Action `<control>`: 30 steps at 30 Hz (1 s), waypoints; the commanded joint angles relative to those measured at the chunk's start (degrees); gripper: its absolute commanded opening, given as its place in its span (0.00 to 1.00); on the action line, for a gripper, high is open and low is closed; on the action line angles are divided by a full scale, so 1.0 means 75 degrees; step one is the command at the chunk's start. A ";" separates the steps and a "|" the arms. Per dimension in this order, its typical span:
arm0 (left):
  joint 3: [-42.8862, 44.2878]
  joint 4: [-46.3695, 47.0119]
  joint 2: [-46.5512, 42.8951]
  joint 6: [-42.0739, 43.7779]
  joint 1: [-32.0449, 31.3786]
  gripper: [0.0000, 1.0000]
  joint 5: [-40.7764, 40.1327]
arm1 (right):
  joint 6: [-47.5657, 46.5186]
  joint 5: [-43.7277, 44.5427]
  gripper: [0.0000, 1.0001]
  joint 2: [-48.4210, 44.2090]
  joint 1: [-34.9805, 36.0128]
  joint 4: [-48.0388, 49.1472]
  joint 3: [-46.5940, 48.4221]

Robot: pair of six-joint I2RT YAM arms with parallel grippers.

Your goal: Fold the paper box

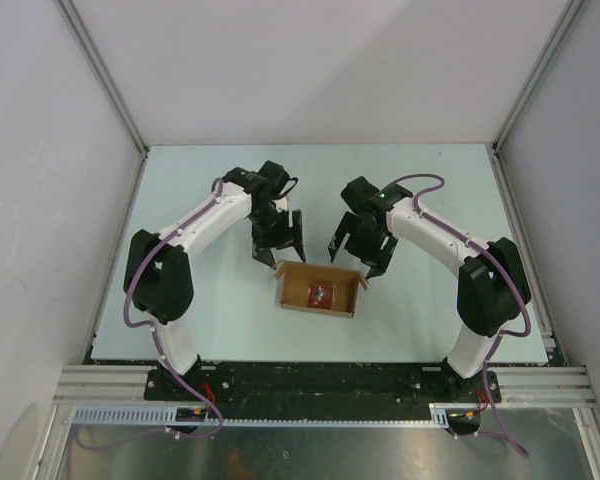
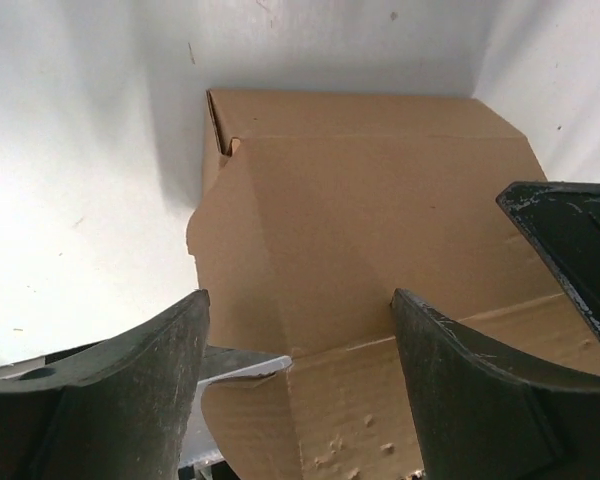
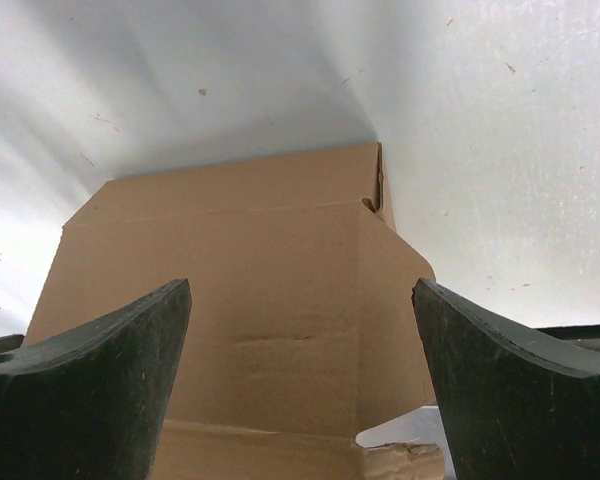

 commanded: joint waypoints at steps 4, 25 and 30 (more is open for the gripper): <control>-0.0093 -0.0075 0.0040 0.0009 -0.0239 0.79 0.0292 | 0.0150 -0.0185 0.97 0.0037 0.0105 0.0103 0.0010; -0.0327 -0.0075 -0.0042 -0.0190 -0.0310 0.88 -0.0176 | -0.0318 0.0318 1.00 0.0131 0.0105 -0.0272 0.0021; -0.0176 -0.0086 0.0052 -0.0308 -0.0309 0.95 -0.0223 | -0.0354 0.0330 1.00 0.0189 0.0035 -0.0225 -0.0096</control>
